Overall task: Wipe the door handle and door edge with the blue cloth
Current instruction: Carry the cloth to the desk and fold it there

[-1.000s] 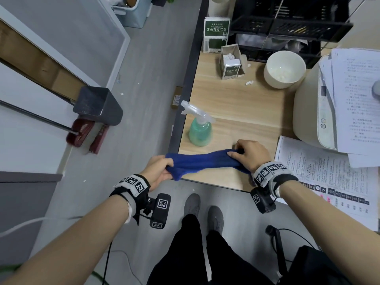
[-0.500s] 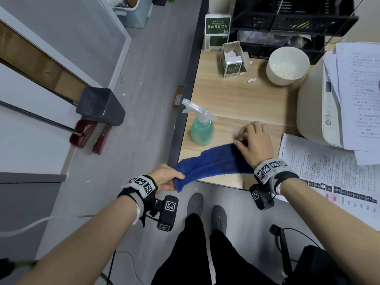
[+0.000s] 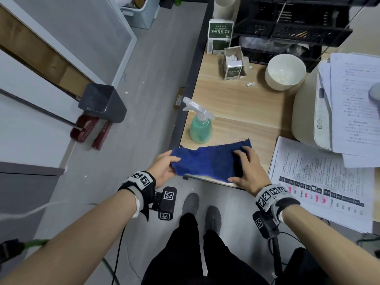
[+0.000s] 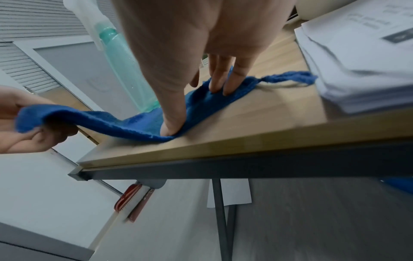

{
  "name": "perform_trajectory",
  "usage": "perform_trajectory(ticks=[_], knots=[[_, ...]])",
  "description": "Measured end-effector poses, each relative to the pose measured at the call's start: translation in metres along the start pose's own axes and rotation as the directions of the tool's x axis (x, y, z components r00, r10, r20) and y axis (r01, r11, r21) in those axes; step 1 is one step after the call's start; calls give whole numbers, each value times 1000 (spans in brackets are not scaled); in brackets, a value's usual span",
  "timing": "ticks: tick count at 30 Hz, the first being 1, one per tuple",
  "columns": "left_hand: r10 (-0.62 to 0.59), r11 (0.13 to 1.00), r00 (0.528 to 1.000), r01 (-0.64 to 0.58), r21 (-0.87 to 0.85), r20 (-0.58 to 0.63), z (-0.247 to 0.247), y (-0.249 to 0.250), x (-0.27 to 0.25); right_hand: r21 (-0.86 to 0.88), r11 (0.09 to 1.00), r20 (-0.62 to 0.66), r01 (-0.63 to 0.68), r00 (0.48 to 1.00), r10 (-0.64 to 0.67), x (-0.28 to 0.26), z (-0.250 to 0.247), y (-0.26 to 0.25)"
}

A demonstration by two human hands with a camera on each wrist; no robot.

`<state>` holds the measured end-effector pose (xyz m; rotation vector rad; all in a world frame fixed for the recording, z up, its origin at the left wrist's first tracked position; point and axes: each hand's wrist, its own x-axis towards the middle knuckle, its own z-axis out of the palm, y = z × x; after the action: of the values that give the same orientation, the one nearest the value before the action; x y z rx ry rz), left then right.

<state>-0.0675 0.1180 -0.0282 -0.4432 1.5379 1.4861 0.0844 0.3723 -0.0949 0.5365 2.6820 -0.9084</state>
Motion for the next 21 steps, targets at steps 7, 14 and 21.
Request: perform_trajectory(ticks=[7,14,21], knots=[[128,988,989,-120,96,-80,16,-19,-11,-14,1000,-13,-12,1000,12,-22,-5,0],[304,927,953,-295,233,-4,74,-21,-12,113,993,-139,-30,989,45,-42,-13,19],[110,925,978,-166,341,177,158,-7,14,177,978,-176,-107,975,139,-51,-26,30]])
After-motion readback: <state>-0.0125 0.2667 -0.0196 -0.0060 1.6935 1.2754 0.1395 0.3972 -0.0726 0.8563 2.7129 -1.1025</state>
